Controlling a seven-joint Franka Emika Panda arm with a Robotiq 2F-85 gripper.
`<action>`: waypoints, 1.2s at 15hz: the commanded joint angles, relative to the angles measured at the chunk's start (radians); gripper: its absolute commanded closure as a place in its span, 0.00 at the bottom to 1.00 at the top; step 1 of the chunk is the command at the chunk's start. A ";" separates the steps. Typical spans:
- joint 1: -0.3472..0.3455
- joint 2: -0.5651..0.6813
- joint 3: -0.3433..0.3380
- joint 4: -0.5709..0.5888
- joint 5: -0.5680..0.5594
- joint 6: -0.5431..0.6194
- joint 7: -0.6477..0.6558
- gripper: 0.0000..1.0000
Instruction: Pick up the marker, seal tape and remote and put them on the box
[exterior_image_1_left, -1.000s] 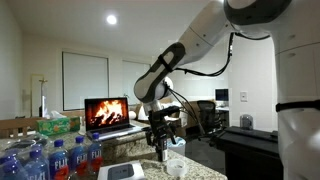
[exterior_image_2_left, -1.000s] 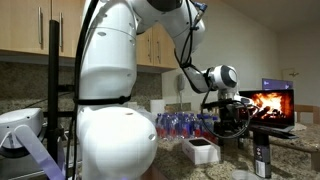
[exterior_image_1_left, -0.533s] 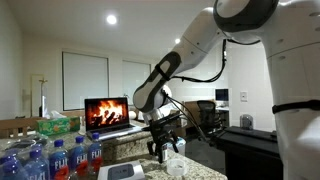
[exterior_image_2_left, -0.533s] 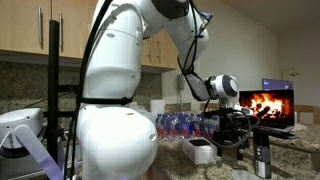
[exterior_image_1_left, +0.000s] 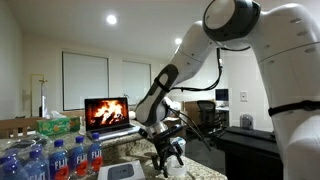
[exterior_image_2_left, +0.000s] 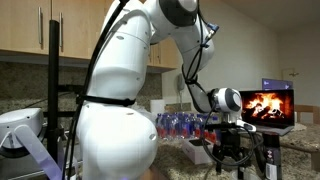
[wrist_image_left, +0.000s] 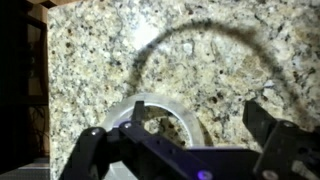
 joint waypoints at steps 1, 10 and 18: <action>0.007 0.046 -0.006 -0.016 0.021 0.089 -0.020 0.00; 0.049 0.079 0.009 0.010 -0.006 0.136 -0.020 0.46; 0.061 0.122 0.005 0.087 -0.061 0.080 -0.024 0.90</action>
